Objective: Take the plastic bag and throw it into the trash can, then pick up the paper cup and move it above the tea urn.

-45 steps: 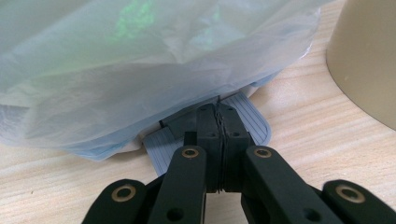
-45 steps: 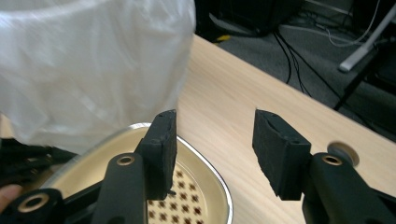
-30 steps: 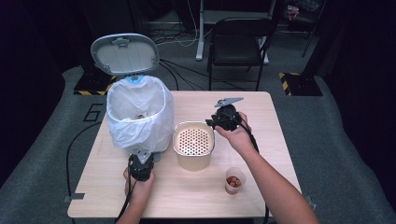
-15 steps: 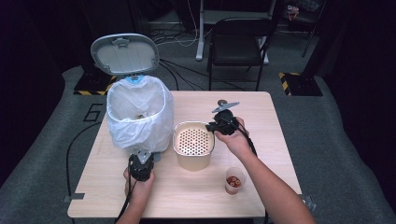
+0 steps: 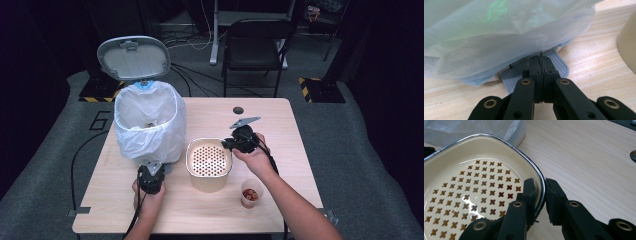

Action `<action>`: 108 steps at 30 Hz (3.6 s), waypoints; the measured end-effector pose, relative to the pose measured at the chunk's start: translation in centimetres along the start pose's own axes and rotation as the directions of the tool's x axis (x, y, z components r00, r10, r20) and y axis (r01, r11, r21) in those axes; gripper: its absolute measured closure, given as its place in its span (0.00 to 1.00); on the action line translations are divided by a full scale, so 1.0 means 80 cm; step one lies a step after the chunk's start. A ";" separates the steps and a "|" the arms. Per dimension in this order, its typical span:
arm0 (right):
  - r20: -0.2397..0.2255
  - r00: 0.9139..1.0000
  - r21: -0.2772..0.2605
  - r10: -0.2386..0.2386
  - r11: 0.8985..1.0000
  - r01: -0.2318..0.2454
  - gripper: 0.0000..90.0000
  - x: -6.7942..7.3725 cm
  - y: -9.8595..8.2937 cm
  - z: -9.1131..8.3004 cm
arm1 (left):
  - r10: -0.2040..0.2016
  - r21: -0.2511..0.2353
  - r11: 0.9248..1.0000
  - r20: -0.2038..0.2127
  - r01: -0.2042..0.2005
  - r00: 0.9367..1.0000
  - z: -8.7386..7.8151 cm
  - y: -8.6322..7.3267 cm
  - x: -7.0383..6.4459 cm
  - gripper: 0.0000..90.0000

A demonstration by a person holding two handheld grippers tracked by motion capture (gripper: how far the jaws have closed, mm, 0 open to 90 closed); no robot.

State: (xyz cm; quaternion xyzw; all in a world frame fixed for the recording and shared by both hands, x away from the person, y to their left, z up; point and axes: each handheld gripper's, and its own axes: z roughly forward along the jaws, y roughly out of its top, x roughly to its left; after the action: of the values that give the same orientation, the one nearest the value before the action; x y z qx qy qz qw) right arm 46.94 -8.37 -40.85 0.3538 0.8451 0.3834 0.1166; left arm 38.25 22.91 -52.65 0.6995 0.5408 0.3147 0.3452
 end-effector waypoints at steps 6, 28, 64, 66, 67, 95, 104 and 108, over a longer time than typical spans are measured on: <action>0.006 1.000 -0.038 0.013 0.999 -0.013 0.66 0.007 -0.006 -0.017 | 0.000 0.000 1.000 0.000 0.000 1.000 0.000 0.000 0.000 0.99; 0.039 0.997 -0.171 0.063 0.984 -0.056 0.27 -0.002 -0.093 -0.101 | -0.008 -0.002 1.000 0.003 0.008 1.000 0.000 0.000 0.000 0.99; -0.074 0.996 -0.073 -0.052 0.996 0.047 0.17 0.047 -0.179 -0.079 | -0.010 -0.004 1.000 0.008 0.010 1.000 0.000 0.000 0.001 0.99; -0.075 0.996 -0.074 -0.046 0.996 0.040 0.18 0.048 -0.182 -0.079 | -0.011 -0.004 1.000 0.008 0.012 1.000 0.000 0.000 0.001 0.99; -0.078 0.995 -0.083 -0.058 0.995 0.051 0.21 0.049 -0.185 -0.077 | -0.012 -0.004 1.000 0.009 0.012 1.000 0.000 0.000 0.001 0.99; -0.023 0.991 -0.077 -0.136 0.988 0.133 0.29 0.053 -0.195 -0.068 | -0.014 -0.006 1.000 0.013 0.015 1.000 0.000 0.000 0.003 0.99; -0.011 0.990 -0.081 -0.143 0.987 0.142 0.32 0.054 -0.195 -0.069 | -0.018 -0.007 1.000 0.016 0.018 1.000 0.001 0.000 0.003 0.99; -0.022 0.988 -0.073 -0.153 0.986 0.151 0.33 0.054 -0.192 -0.069 | -0.020 -0.012 1.000 0.010 0.020 1.000 0.001 0.000 0.003 0.99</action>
State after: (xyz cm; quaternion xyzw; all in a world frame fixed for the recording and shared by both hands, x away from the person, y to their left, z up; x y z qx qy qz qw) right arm 33.40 -15.53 -48.03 0.2786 0.8571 0.4079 0.1461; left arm 38.34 23.11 -52.69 0.6936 0.5442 0.3109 0.3552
